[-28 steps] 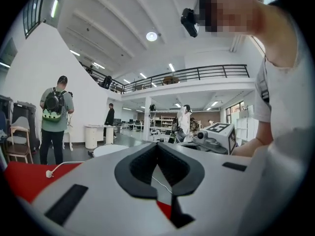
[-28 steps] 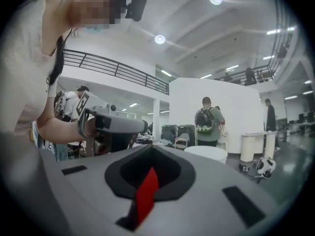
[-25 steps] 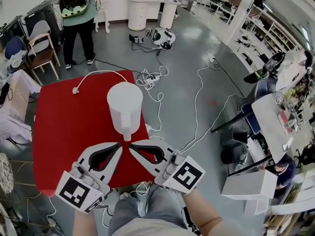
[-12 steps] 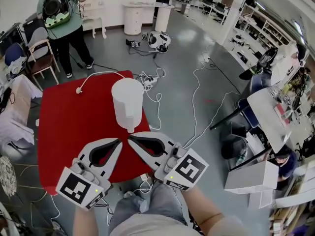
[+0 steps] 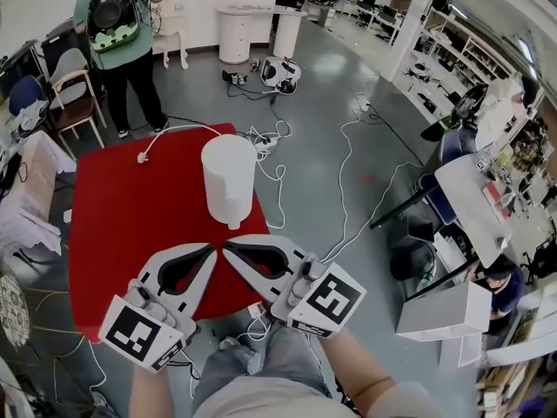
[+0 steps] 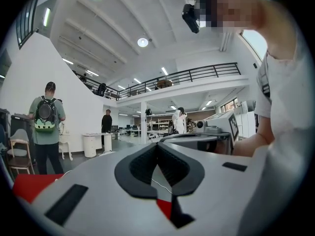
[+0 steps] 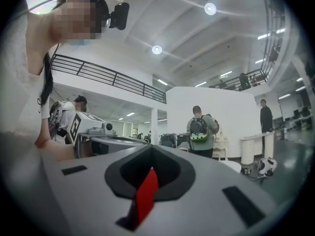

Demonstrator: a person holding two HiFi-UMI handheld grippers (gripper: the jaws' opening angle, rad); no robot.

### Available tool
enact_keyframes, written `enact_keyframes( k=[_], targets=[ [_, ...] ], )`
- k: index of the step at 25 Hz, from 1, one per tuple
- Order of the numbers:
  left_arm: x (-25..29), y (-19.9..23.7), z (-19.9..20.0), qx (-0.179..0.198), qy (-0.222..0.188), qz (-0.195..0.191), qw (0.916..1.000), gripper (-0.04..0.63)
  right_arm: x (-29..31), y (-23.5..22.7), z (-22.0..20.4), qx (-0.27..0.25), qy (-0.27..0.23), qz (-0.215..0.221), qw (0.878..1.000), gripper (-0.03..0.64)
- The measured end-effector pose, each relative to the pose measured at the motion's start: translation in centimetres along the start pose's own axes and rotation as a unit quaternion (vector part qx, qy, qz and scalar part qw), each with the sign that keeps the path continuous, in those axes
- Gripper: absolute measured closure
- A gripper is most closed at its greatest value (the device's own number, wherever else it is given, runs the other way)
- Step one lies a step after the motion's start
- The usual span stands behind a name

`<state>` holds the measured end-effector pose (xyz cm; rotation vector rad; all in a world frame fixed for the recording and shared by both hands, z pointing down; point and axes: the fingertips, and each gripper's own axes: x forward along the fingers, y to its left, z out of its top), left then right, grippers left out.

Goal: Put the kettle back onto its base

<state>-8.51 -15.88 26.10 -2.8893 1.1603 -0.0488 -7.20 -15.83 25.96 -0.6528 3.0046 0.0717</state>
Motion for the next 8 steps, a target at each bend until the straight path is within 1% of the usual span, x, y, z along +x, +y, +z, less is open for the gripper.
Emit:
enact_keyframes(
  k=[8],
  targets=[
    [-0.83, 0.14, 0.63, -0.004, -0.011, -0.002, 0.9999, 0.588, 0.5, 0.66, 0.48, -0.005, 0.001, 0.001, 1.0, 0.61]
  ],
)
